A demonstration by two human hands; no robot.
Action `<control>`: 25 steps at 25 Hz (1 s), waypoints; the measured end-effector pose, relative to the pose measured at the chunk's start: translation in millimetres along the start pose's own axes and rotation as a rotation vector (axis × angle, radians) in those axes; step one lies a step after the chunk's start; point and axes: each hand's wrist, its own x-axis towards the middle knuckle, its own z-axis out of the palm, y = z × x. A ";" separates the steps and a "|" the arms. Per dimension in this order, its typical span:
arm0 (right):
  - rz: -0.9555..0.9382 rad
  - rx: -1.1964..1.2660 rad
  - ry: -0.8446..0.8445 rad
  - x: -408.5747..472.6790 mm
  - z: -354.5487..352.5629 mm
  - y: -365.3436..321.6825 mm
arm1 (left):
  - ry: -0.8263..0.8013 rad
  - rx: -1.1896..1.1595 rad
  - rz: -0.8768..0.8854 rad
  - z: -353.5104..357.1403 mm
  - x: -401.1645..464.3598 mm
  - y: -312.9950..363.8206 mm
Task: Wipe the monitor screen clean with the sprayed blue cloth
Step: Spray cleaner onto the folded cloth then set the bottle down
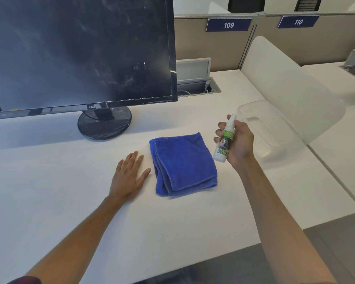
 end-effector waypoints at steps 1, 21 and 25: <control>0.021 0.037 -0.006 -5.0 3.9 4.2 | 0.002 0.001 0.003 -0.4 -2.7 -1.4; 0.241 0.166 0.195 -49.1 15.9 62.6 | 0.031 -0.023 0.010 -1.7 -11.7 -4.4; 0.200 -0.055 0.168 -48.3 14.5 66.6 | 0.040 -0.024 0.012 -1.0 -10.9 -4.4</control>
